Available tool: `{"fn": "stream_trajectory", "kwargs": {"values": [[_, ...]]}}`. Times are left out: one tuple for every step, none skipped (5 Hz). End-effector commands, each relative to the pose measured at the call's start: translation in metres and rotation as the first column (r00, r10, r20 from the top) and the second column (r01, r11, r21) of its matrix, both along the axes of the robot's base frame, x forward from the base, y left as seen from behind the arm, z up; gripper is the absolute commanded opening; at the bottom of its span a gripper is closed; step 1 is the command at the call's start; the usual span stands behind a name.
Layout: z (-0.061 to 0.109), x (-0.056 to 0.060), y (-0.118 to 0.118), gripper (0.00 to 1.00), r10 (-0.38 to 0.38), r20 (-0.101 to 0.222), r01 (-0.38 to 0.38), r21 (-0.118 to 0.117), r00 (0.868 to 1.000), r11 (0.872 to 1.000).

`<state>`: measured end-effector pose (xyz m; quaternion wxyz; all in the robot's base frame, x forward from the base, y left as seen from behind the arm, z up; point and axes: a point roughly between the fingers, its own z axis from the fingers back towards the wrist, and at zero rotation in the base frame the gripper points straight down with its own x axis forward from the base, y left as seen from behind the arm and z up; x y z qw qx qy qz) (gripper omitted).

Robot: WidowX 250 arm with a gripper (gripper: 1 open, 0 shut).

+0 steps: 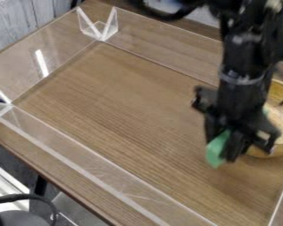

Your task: Put the green block in the brown bowl

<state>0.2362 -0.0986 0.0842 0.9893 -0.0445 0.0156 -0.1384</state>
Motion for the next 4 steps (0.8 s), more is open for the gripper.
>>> {"fn": "stream_trajectory", "kwargs": {"values": [[0.008,0.022,-0.002,0.00,0.007,0.051,-0.007,-0.018,0.999,1.000],[0.001,0.021,-0.005,0.00,0.002,0.040,-0.001,-0.022,0.999,1.000],[-0.005,0.016,-0.010,0.00,-0.010,0.026,0.011,-0.025,1.000,1.000],[-0.012,0.011,-0.015,0.00,-0.027,0.010,0.027,-0.028,1.000,0.999]]}}
